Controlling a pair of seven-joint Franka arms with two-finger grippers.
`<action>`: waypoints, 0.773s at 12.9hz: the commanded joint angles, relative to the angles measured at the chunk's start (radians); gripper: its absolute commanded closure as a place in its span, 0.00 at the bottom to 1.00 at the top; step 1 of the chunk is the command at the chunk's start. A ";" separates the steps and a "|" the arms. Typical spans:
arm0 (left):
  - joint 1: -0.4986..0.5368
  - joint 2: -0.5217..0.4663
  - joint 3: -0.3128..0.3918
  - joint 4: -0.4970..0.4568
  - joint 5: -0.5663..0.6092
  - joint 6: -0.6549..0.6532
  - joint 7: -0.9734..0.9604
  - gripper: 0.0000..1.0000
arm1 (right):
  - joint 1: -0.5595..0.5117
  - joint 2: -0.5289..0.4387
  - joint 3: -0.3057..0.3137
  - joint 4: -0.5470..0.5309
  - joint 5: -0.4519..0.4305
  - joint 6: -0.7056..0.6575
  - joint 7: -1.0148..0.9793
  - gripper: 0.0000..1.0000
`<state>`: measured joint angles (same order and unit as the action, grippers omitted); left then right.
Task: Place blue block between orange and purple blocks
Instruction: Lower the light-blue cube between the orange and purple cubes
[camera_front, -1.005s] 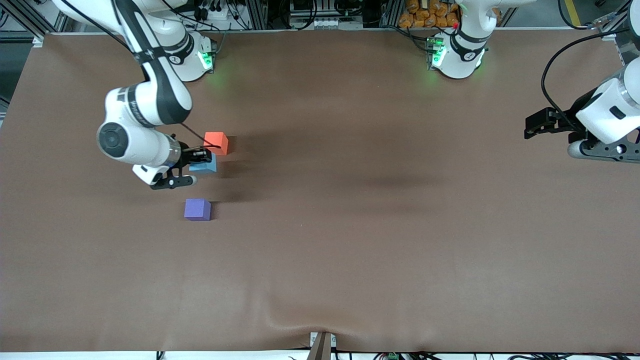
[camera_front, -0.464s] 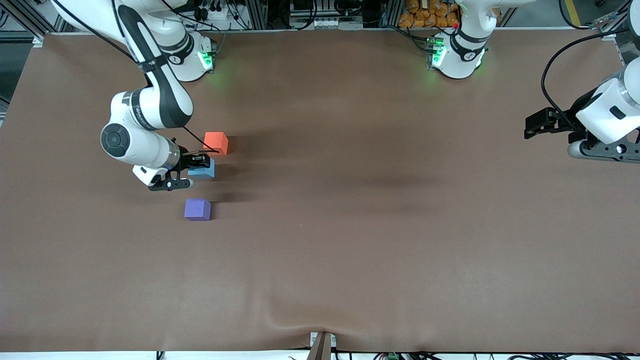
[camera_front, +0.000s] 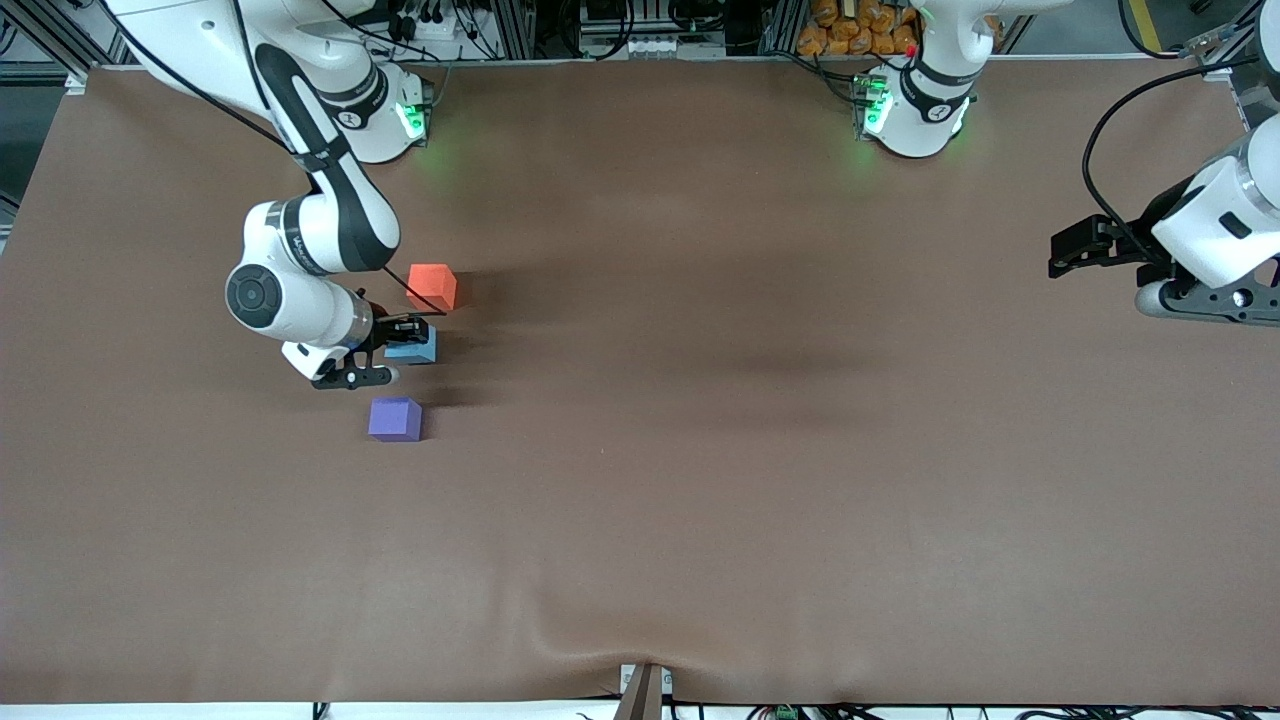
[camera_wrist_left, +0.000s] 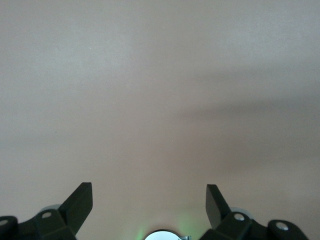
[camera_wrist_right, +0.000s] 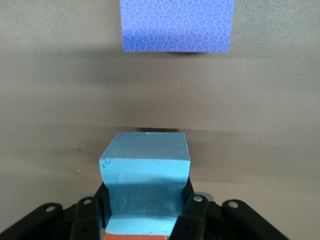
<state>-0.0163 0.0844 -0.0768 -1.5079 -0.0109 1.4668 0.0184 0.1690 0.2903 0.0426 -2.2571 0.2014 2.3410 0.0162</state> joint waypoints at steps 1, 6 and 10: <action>-0.005 -0.005 -0.014 0.012 0.023 0.000 -0.015 0.00 | -0.005 0.010 0.010 -0.058 0.024 0.128 -0.033 1.00; 0.002 -0.008 -0.012 0.012 0.026 0.000 -0.009 0.00 | -0.008 0.023 0.011 -0.058 0.058 0.132 -0.024 1.00; 0.001 -0.009 -0.012 0.012 0.026 0.001 -0.009 0.00 | -0.011 0.035 0.010 -0.050 0.059 0.120 -0.025 0.01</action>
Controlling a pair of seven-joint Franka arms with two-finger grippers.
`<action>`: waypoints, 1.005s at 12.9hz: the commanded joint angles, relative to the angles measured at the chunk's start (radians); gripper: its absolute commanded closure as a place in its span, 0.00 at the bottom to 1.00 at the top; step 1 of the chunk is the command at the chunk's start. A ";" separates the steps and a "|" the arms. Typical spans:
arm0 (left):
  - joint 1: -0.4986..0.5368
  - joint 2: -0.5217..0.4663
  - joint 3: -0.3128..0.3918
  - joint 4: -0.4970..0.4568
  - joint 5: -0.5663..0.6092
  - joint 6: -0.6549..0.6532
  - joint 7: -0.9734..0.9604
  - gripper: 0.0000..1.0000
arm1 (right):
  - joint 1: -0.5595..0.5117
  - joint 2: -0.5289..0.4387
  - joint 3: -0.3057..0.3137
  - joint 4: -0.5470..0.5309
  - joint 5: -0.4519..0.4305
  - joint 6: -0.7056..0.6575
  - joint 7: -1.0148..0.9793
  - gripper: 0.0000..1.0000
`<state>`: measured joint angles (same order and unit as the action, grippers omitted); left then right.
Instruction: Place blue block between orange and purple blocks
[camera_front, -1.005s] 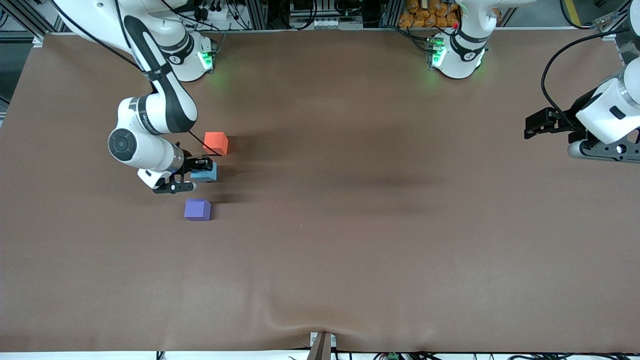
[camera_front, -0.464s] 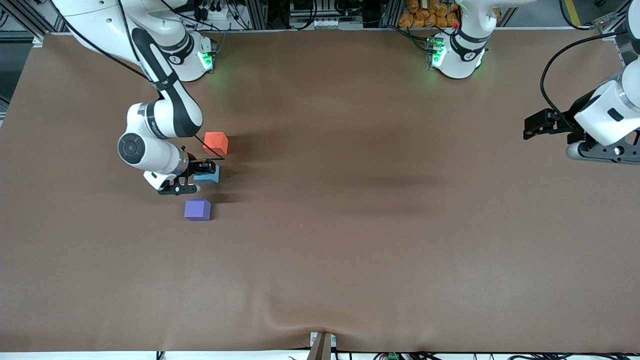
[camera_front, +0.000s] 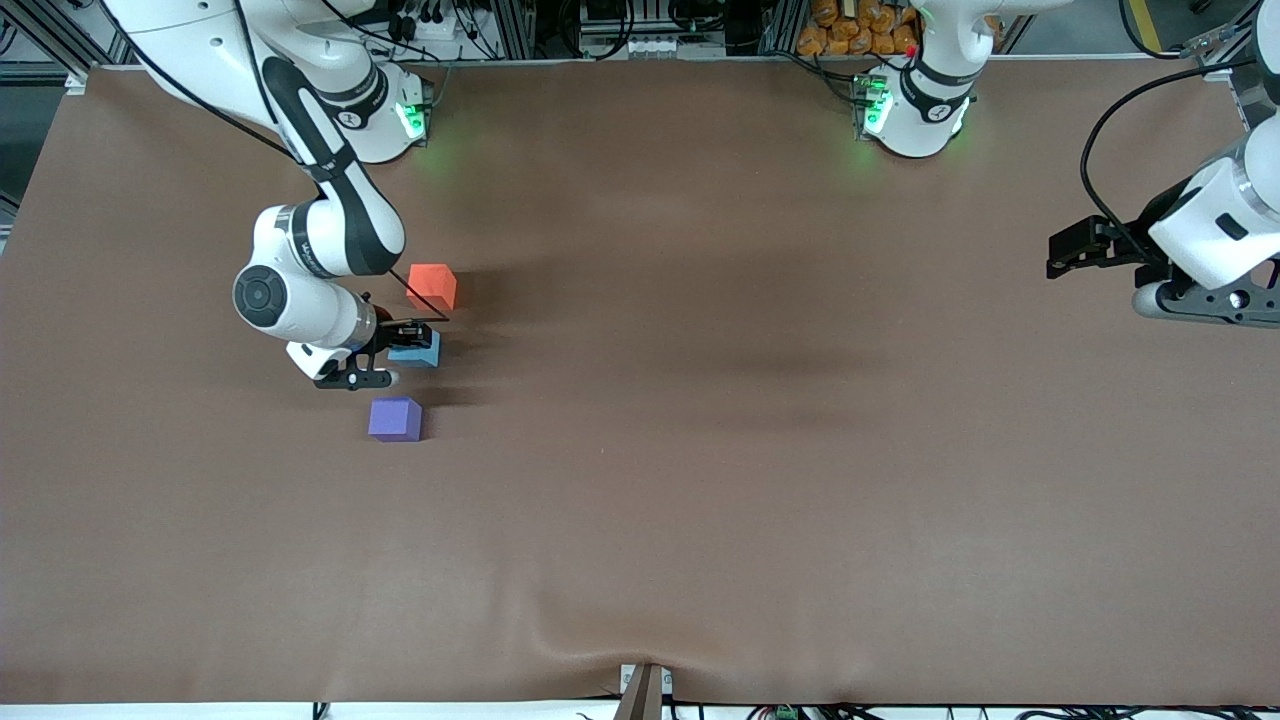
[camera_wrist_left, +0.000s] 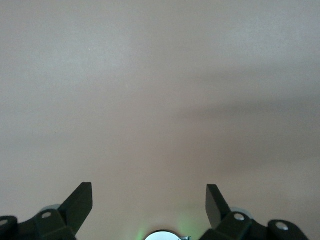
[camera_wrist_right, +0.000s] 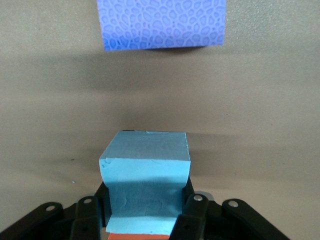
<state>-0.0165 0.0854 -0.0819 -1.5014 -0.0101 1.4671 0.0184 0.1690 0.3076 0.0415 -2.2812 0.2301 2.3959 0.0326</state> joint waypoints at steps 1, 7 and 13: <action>0.003 -0.010 -0.007 0.009 0.022 -0.001 -0.009 0.00 | -0.014 0.018 0.011 -0.024 0.031 0.057 -0.046 0.00; 0.001 -0.009 -0.007 0.024 0.025 -0.001 -0.009 0.00 | -0.043 -0.018 0.009 0.252 0.029 -0.427 -0.048 0.00; 0.001 -0.009 -0.007 0.024 0.027 -0.001 -0.008 0.00 | -0.135 -0.005 0.015 0.723 -0.033 -0.828 -0.097 0.00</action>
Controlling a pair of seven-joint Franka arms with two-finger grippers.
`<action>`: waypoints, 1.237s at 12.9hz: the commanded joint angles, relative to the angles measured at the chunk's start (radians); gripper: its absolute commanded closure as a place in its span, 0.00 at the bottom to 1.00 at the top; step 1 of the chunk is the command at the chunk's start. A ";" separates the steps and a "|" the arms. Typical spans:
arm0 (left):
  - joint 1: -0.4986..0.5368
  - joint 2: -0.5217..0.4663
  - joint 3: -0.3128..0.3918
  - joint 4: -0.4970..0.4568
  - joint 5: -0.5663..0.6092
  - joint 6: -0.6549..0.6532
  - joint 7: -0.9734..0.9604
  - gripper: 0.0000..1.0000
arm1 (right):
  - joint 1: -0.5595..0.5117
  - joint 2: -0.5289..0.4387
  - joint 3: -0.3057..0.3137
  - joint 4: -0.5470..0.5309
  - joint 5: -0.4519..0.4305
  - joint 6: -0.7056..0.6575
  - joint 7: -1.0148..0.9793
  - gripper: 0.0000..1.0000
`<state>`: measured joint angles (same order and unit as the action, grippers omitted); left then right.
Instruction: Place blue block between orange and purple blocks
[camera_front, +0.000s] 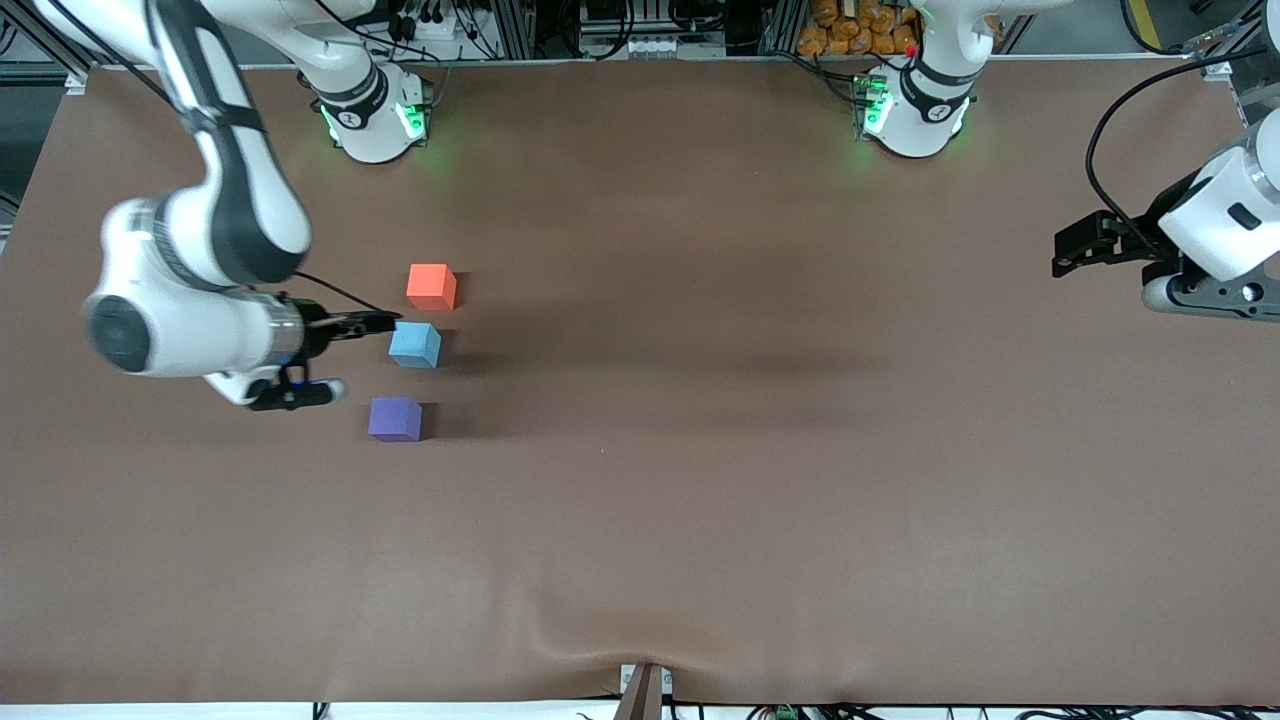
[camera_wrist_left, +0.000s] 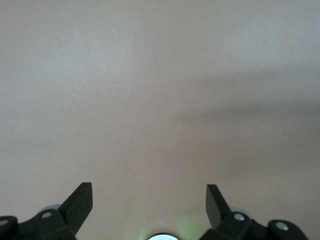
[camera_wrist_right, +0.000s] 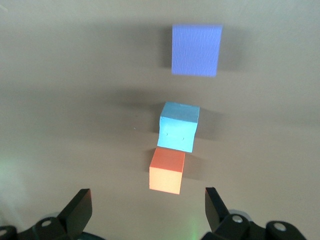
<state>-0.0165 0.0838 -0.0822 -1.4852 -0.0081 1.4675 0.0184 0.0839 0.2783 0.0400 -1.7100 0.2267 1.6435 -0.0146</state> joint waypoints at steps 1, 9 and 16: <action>0.003 -0.007 -0.007 0.008 0.025 0.001 -0.006 0.00 | -0.068 0.025 0.020 0.227 -0.080 -0.144 -0.144 0.00; 0.001 -0.027 -0.010 0.010 0.025 -0.001 -0.017 0.00 | -0.096 -0.028 0.024 0.470 -0.139 -0.372 -0.254 0.00; -0.003 -0.027 -0.008 0.010 0.088 0.007 -0.005 0.00 | -0.124 -0.177 -0.011 0.455 -0.135 -0.399 -0.266 0.00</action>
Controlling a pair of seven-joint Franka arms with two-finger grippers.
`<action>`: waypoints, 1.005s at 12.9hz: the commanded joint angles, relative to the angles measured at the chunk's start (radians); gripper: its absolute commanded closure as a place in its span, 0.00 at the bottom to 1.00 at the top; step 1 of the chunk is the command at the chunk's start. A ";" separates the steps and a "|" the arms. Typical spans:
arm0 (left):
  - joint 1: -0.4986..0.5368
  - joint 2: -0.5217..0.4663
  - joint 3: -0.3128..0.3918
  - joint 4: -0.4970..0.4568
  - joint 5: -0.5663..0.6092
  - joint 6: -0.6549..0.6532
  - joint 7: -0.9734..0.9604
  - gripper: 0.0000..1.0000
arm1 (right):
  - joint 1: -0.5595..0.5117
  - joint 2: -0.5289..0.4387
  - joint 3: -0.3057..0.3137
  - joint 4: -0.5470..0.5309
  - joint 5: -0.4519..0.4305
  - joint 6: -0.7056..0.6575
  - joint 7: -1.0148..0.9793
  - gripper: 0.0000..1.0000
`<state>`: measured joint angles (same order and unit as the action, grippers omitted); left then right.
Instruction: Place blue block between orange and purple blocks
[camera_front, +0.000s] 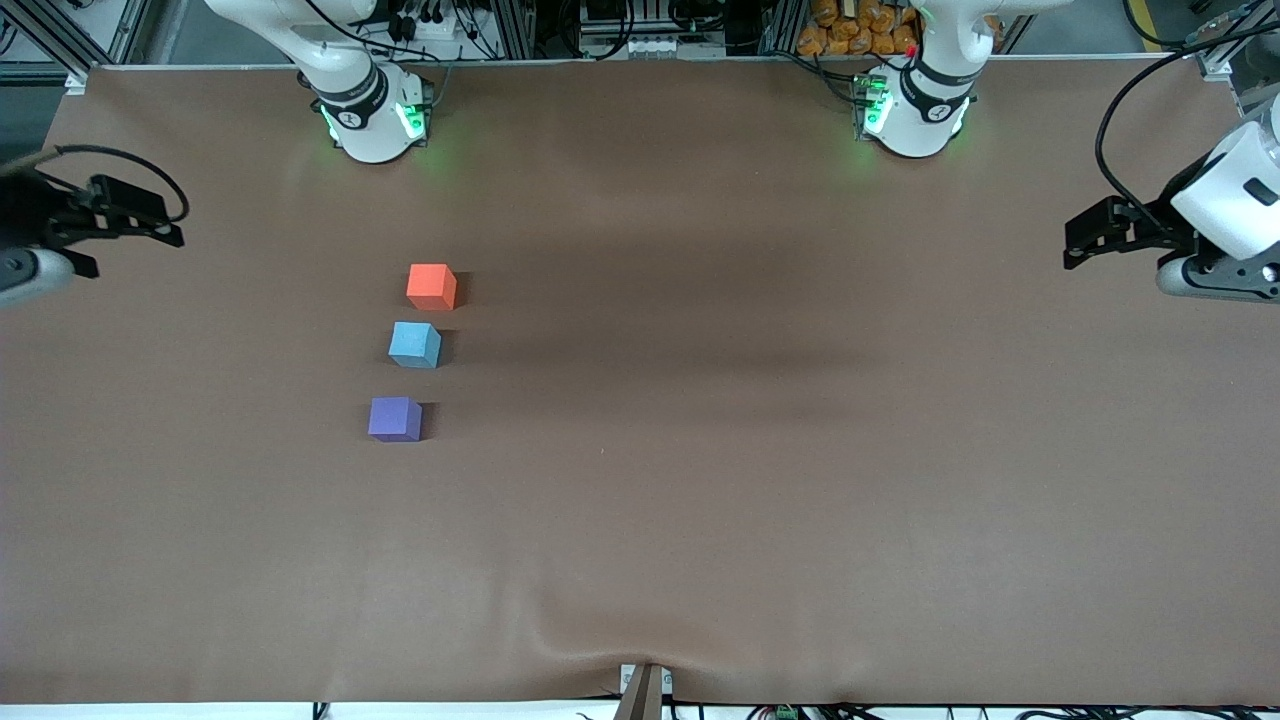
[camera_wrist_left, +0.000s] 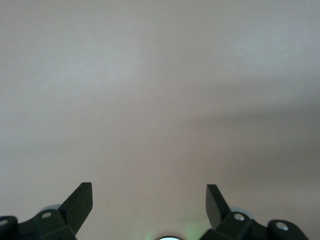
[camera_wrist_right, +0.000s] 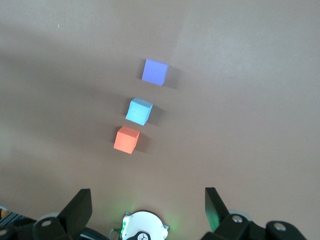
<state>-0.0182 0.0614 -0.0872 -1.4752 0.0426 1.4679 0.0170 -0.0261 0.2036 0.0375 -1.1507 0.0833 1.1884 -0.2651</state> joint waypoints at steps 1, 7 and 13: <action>0.003 -0.005 -0.003 -0.002 0.033 0.018 -0.002 0.00 | -0.014 -0.172 -0.008 -0.218 0.006 0.133 -0.016 0.00; -0.005 -0.009 -0.005 -0.002 -0.043 0.022 -0.022 0.00 | -0.017 -0.257 -0.008 -0.363 -0.017 0.183 -0.011 0.00; -0.002 -0.011 -0.003 -0.002 -0.043 0.022 -0.031 0.00 | -0.014 -0.250 -0.016 -0.351 -0.019 0.180 0.004 0.00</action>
<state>-0.0248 0.0616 -0.0895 -1.4753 0.0121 1.4834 0.0006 -0.0288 -0.0218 0.0149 -1.4798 0.0749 1.3609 -0.2648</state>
